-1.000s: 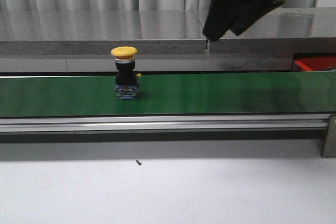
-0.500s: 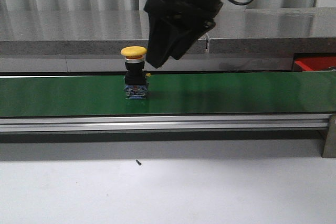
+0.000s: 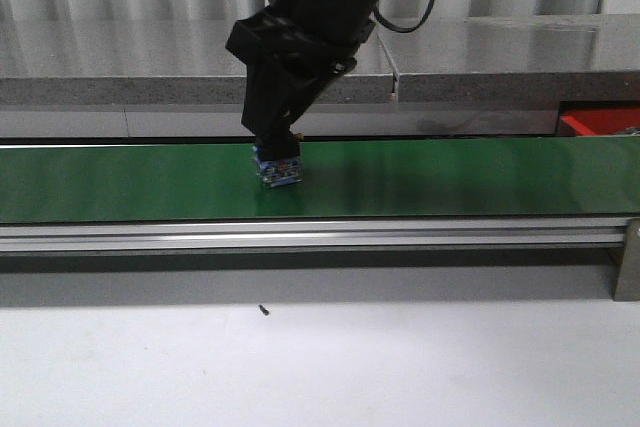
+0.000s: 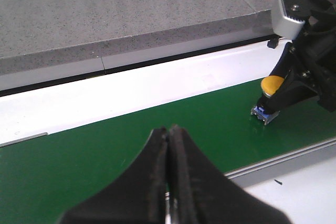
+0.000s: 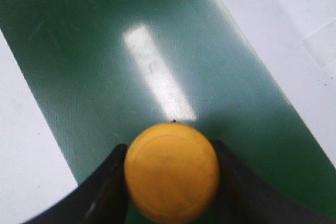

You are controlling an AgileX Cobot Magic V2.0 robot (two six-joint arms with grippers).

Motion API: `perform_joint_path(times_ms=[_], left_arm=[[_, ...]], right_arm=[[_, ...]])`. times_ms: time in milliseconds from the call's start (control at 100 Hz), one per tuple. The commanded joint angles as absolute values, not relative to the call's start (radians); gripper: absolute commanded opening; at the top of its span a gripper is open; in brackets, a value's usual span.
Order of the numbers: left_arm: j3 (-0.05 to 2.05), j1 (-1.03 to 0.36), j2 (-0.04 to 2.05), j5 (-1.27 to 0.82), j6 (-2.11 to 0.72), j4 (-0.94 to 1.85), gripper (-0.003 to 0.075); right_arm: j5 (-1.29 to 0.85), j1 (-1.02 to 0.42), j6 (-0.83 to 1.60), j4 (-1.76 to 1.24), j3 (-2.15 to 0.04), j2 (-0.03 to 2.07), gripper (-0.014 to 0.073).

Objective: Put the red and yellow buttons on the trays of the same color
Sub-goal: 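Lower the right gripper onto the yellow button on the belt and grasp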

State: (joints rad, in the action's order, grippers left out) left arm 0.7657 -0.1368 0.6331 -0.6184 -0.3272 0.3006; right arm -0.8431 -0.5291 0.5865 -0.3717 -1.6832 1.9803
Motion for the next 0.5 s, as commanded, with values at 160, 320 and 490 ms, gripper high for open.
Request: perform_joint_path(times_ms=[160, 320, 490], left_arm=[[0.791, -0.144, 0.636, -0.545, -0.316, 0.323, -0.0019], [0.791, -0.144, 0.636, -0.545, -0.316, 0.323, -0.0019], [0.791, -0.144, 0.636, -0.545, -0.316, 0.323, -0.0019]], right_arm=[[-0.769, -0.528, 0.574, -0.393, -1.717, 1.924, 0.0145], [-0.746, -0.527, 0.560, -0.393, -1.709, 1.891, 0.0145], [-0.683, -0.512, 0.505, -0.392, -1.648, 1.813, 0.0145]])
